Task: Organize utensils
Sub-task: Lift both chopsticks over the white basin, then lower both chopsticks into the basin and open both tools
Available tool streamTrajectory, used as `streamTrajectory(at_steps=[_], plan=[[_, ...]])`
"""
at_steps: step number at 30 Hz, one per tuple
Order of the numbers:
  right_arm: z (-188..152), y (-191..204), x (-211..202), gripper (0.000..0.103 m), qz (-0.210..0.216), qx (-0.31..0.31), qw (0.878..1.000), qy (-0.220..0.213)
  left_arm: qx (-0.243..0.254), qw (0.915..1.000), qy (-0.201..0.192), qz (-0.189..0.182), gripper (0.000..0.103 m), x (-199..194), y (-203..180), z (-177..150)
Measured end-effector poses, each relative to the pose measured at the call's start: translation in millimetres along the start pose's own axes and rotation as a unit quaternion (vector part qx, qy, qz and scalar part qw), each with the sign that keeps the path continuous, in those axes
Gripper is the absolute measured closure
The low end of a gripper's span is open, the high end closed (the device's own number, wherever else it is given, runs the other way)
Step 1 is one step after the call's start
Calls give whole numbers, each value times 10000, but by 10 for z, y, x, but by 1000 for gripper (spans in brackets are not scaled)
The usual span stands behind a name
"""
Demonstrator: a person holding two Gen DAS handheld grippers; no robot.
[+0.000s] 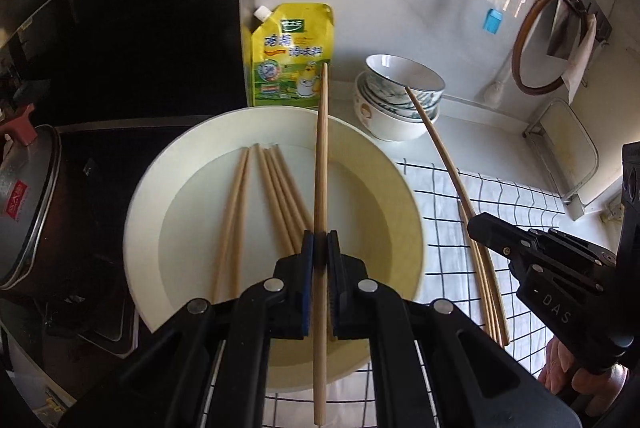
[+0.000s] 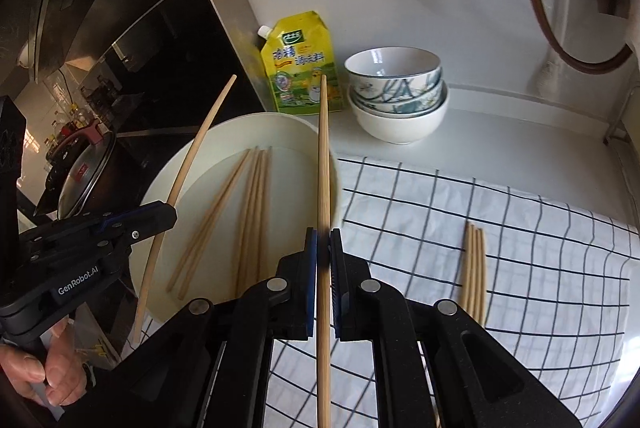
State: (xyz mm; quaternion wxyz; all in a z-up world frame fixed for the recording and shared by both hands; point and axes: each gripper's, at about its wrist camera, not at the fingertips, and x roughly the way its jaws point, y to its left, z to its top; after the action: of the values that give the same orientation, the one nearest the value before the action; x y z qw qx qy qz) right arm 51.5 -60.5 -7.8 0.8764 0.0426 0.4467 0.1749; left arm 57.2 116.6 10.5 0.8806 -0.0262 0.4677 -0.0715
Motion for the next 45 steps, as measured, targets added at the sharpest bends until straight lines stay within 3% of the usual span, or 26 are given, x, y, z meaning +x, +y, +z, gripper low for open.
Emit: streamTrajectory(at_steps=[7, 13, 25, 35, 37, 39, 45], plan=[[175, 450, 418, 97, 225, -227, 9992, 229, -238, 9994, 164, 192, 96, 212, 522, 85], [286, 650, 803, 97, 253, -190, 9983, 499, -212, 9986, 427, 212, 96, 494, 711, 117], [176, 565, 1283, 97, -46, 120, 9931, 1165, -65, 9951, 987, 95, 96, 986, 767, 43], [143, 531, 1364, 97, -55, 92, 9918, 1273, -130, 9939, 1092, 13, 95, 1107, 791, 35], [150, 529, 1354, 94, -79, 76, 9923, 1236, -179, 9940, 1076, 37, 88, 1093, 814, 34], [160, 532, 1315, 91, -111, 56, 9929, 1185, -238, 9943, 1039, 55, 71, 1052, 850, 26], [162, 510, 1191, 90, -130, 77, 9941, 1076, -349, 9946, 967, 133, 68, 954, 909, 23]])
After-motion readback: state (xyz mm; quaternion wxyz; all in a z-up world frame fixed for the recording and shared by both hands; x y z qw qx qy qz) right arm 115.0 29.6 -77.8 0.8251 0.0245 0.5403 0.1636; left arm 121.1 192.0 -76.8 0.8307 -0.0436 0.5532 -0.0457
